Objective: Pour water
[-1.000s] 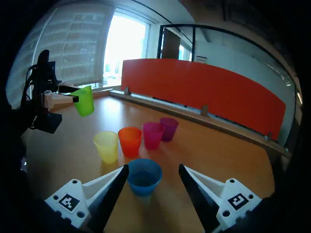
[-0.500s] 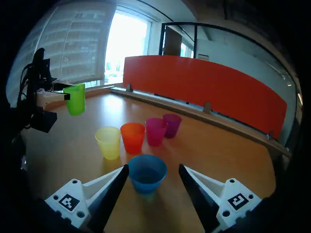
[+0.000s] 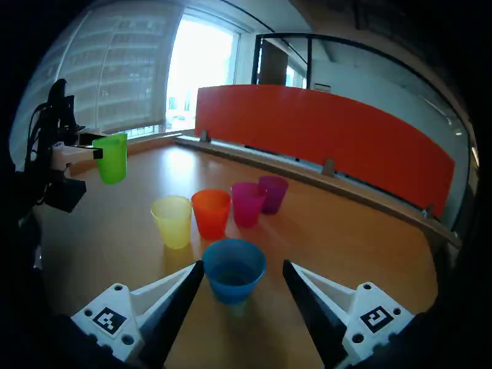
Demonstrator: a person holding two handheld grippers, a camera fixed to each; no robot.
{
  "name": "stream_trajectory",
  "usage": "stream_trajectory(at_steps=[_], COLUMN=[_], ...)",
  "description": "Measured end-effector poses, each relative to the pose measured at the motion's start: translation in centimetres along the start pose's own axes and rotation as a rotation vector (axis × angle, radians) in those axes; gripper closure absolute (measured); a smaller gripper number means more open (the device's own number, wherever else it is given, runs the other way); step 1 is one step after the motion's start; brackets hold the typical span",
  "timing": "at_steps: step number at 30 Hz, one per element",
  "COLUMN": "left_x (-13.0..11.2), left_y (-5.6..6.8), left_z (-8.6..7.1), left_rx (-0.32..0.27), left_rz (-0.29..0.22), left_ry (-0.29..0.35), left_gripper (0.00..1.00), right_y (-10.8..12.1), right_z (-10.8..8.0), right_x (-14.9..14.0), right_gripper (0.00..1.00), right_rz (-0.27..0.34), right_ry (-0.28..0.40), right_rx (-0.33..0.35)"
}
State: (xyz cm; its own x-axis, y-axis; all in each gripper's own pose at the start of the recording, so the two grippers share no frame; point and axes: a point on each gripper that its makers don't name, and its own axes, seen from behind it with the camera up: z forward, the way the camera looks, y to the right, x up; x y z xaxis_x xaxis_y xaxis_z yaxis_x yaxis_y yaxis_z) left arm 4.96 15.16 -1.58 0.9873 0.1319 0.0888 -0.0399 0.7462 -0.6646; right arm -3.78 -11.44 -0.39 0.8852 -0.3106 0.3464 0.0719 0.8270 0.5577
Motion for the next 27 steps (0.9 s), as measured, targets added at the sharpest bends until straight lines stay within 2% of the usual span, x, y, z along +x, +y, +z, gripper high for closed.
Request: stream_trajectory(at_steps=[12,27], left_x=[-1.1,-2.0], left_y=[0.2,-0.1], left_z=[-0.1,-0.1], left_rx=[-0.006,-0.006], left_rz=[0.033,0.003], left_ry=[-0.023,-0.035], left_gripper=[0.12,0.13], right_y=[-0.1,-0.3], right_z=[0.1,0.8], right_x=[-1.0,-2.8], right_gripper=[0.0,0.0], right_rz=[-0.019,-0.013], right_ry=[-0.021,-0.057], right_rx=[-0.002,0.005])
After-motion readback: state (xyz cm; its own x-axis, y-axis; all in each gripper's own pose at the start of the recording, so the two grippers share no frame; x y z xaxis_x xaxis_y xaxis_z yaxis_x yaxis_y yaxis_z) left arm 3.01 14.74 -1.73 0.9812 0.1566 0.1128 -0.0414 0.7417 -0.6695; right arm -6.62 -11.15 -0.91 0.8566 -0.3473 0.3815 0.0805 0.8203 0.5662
